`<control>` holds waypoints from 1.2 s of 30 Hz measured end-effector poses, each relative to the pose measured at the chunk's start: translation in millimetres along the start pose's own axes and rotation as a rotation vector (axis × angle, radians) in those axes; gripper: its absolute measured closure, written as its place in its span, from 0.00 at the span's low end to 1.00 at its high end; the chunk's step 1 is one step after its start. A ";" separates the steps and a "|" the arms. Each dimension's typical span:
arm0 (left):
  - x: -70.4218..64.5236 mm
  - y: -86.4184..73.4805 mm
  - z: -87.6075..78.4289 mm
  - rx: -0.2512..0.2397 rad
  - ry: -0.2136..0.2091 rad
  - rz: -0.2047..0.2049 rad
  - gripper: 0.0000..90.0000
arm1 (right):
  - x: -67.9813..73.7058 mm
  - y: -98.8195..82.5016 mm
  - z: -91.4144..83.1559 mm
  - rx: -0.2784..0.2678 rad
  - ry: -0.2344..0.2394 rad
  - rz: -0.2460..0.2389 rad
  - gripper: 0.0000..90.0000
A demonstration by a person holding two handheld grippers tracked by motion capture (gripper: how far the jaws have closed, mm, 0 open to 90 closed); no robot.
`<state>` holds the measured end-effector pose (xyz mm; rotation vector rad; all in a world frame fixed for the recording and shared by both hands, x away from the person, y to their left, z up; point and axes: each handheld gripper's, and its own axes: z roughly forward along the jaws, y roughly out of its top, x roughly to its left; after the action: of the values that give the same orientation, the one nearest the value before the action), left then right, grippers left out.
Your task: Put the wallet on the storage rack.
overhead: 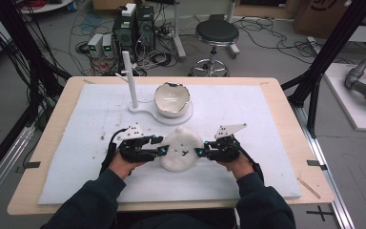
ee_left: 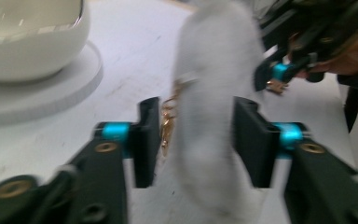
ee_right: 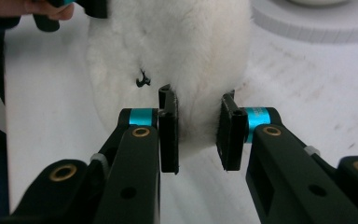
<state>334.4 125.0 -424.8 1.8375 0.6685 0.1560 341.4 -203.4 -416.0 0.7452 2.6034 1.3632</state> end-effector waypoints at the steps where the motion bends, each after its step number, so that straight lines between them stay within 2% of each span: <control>1: 0.5 -0.3 -0.2 0.005 -0.001 0.002 0.52 | 2.4 0.9 -0.9 -0.017 -0.007 -0.035 0.83; 2: 0.2 -0.7 0.1 0.009 -0.015 0.009 0.52 | 4.3 1.8 -1.7 -0.030 -0.010 -0.062 0.83; 3: -2.7 -1.2 0.7 0.026 -0.041 0.042 0.67 | 7.3 3.4 -4.1 -0.061 -0.014 -0.090 0.83; 4: -2.7 -1.2 0.7 0.026 -0.041 0.042 0.76 | 7.3 3.4 -4.1 -0.061 -0.014 -0.090 0.83; 5: -6.2 -1.0 1.6 0.037 -0.047 0.074 0.80 | 8.0 4.5 -7.6 -0.100 -0.005 -0.088 0.82; 6: -6.2 -1.0 1.6 0.037 -0.047 0.074 0.82 | 7.3 4.6 -9.0 -0.114 0.000 -0.076 0.81; 7: -7.0 0.6 0.1 0.021 -0.056 0.096 0.83 | 5.8 4.3 -9.6 -0.120 0.003 -0.053 0.77; 10: -7.1 1.9 -2.0 -0.003 -0.067 0.110 0.84 | -0.2 2.6 -8.2 -0.118 0.017 0.027 0.57; 11: -7.4 2.4 -3.3 -0.019 -0.077 0.112 0.84 | -0.2 2.6 -8.2 -0.118 0.017 0.027 0.57; 12: -7.8 3.7 -5.6 -0.040 -0.090 0.123 0.84 | -3.1 1.2 -5.2 -0.102 0.036 0.064 0.47; 15: -8.1 3.9 -6.1 -0.046 -0.100 0.126 0.84 | -4.6 -0.3 -1.0 -0.084 0.093 0.090 0.50; 17: -8.0 3.5 -5.2 -0.044 -0.098 0.128 0.84 | -4.0 -0.1 0.1 -0.079 0.129 0.083 0.64; 18: -8.0 3.2 -5.0 -0.039 -0.096 0.125 0.84 | -4.0 -0.1 0.1 -0.079 0.129 0.083 0.64; 19: -7.5 2.9 -4.9 -0.034 -0.094 0.126 0.84 | -2.5 0.5 0.2 -0.081 0.153 0.074 0.74; 23: -4.8 0.7 -1.4 0.001 -0.073 0.081 0.83 | -0.9 3.1 -3.4 -0.103 0.129 0.042 0.81; 24: -3.6 0.0 -0.2 0.014 -0.060 0.062 0.76 | 0.4 7.1 -6.0 -0.125 0.107 0.022 0.82; 25: -2.2 -0.6 0.6 0.027 -0.044 0.039 0.76 | 0.4 7.1 -6.0 -0.125 0.107 0.022 0.82; 26: 2.0 -1.6 -0.2 0.042 -0.012 0.009 0.68 | 1.4 10.7 -7.0 -0.135 0.080 0.006 0.82; 28: 4.5 -2.1 -1.8 0.045 0.004 -0.007 0.64 | 1.1 14.3 -6.6 -0.131 0.064 0.003 0.82; 31: 16.9 -3.8 -14.5 0.022 0.057 -0.039 0.63 | -1.6 19.6 -6.1 -0.138 0.046 0.005 0.83; 32: 16.9 -3.8 -14.5 0.022 0.057 -0.039 0.62 | -1.6 19.6 -6.1 -0.138 0.046 0.005 0.83; 35: 28.5 -4.1 -32.7 -0.019 0.120 -0.051 0.60 | -6.0 27.5 -6.6 -0.148 0.023 0.001 0.83; 36: 32.5 -4.6 -39.0 -0.029 0.143 -0.050 0.57 | -9.0 34.6 -8.0 -0.155 0.005 -0.001 0.83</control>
<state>343.4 175.0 -421.3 1.7919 0.8070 0.2648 359.6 -197.1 -384.8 0.7186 2.4653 1.5462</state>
